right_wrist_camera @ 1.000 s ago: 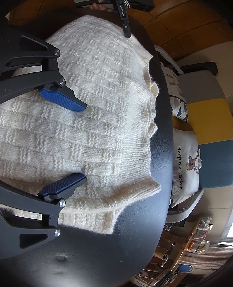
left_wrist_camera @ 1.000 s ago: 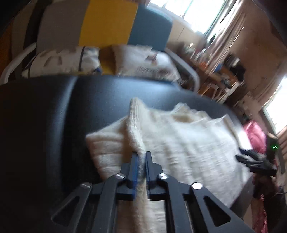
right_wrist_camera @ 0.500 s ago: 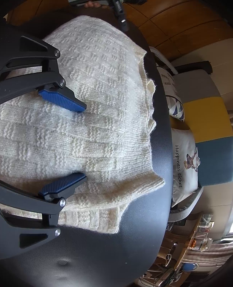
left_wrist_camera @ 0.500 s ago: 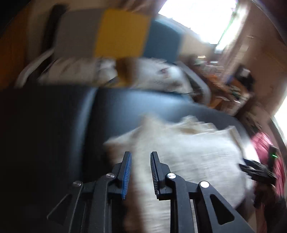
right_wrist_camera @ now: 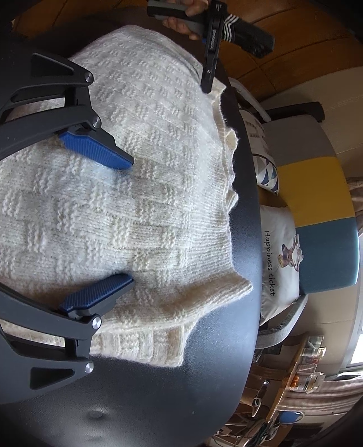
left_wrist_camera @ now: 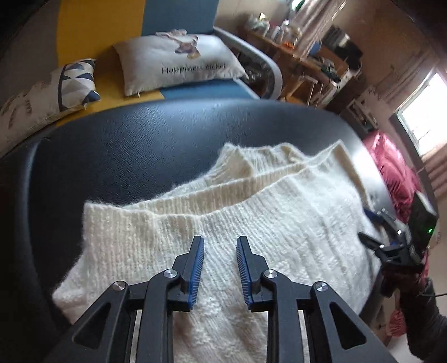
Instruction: Fold clothes
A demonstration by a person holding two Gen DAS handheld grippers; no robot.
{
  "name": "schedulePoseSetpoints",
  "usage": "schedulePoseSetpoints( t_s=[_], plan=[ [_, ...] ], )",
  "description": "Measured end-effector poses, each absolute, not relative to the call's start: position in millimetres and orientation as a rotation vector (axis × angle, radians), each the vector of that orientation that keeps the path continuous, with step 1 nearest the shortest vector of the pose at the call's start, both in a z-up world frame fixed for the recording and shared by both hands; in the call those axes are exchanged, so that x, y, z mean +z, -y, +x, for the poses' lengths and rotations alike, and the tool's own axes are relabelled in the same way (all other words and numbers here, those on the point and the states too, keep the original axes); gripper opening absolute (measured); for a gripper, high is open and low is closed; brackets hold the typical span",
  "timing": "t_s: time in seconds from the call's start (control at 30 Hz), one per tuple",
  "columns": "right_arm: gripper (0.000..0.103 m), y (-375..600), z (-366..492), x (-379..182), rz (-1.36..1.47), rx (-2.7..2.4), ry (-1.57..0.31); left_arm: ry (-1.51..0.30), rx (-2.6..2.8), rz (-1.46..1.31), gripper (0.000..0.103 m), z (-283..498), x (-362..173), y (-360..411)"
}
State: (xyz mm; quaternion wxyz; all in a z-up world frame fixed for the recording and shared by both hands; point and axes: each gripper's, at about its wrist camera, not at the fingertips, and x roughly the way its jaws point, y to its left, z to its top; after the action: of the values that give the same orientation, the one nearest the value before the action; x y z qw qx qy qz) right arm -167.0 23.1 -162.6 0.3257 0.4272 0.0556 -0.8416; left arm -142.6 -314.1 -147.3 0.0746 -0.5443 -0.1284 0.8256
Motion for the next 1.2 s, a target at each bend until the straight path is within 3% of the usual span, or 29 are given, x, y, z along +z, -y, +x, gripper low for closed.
schedulePoseSetpoints(
  t_s=[0.23,0.3,0.37,0.67,0.93,1.2],
  plan=[
    [0.088,-19,-164,-164,1.098,-2.215,-0.178,0.232,2.508,-1.669,0.022,-147,-156,292],
    [0.088,-19,-164,-164,1.102,-2.218,-0.181,0.165,2.544,-1.642,0.009,-143,-156,285],
    [0.088,-18,-164,-164,1.103,-2.222,-0.184,0.163,2.594,-1.600,0.004,-137,-155,282],
    [0.088,-16,-160,-165,1.107,-2.239,-0.204,0.352,2.876,-1.210,0.002,-104,-120,292],
    [0.088,-14,-156,-165,1.113,-2.261,-0.205,0.323,2.867,-1.411,0.002,-143,-158,292],
    [0.088,-10,-157,-159,1.158,-2.248,-0.249,0.438,2.868,-1.375,0.004,-132,-156,301]
  ],
)
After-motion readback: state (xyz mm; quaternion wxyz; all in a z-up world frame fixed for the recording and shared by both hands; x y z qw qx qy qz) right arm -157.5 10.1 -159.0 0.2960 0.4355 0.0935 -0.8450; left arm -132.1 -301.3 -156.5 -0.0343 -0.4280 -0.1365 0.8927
